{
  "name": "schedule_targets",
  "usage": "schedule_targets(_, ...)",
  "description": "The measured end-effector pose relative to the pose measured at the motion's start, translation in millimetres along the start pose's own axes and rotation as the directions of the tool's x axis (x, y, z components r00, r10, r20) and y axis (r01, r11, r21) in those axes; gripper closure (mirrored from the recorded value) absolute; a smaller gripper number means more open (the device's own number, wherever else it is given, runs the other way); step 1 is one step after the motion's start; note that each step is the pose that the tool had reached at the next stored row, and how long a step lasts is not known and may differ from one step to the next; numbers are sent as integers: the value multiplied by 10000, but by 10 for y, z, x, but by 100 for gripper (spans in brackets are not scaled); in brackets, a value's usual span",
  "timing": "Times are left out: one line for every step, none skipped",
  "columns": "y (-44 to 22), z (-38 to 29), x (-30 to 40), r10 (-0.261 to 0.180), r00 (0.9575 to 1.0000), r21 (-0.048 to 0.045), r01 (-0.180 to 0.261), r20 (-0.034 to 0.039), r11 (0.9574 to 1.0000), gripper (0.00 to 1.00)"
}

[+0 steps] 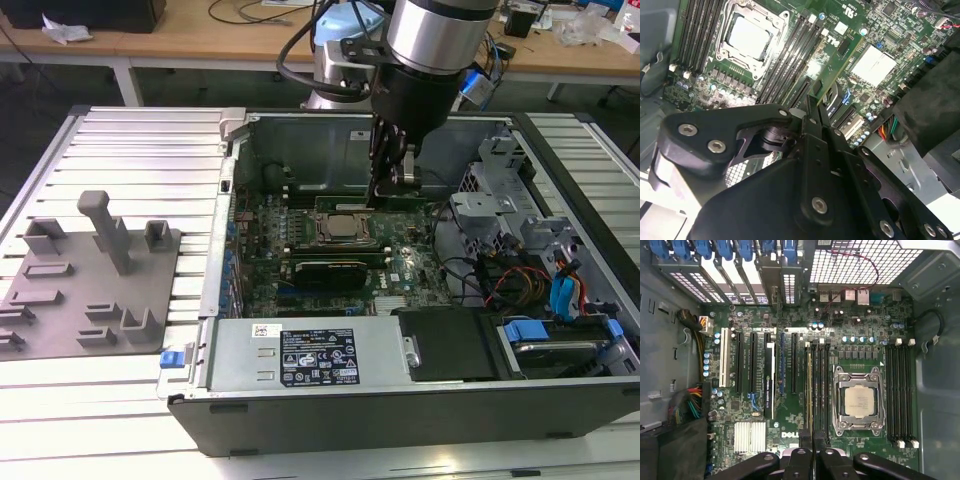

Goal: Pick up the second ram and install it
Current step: 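Pick up the second ram and move it above second insertion slot, then insert the second ram into the second slot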

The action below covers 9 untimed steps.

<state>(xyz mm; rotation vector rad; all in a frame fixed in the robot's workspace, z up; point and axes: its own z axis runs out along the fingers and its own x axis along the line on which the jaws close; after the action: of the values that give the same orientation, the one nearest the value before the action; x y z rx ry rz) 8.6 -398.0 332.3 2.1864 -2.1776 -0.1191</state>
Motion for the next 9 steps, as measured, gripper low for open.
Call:
schedule_targets(0, 0, 0, 0, 10000, 0, 0, 0, 10000, 87)
schedule_targets(0, 0, 0, 0, 10000, 0, 0, 0, 10000, 87)
schedule_targets(0, 0, -1, 0, 10000, 0, 0, 0, 10000, 87)
schedule_targets(0, 0, -1, 0, 10000, 1, 0, 0, 10000, 87)
schedule_targets(0, 1, -1, -1, 10000, 1, 1, 1, 10000, 87)
schedule_targets(0, 9, -3, 1, 10000, 0, -1, 0, 10000, 87)
schedule_targets(1, 34, -6, 1, 10000, 0, -1, -1, 10000, 87)
schedule_targets(-2, 59, -13, 0, 10000, -1, 0, -2, 10000, 87)
schedule_targets(-4, 86, -25, 0, 10000, 1, 0, 2, 10000, 87)
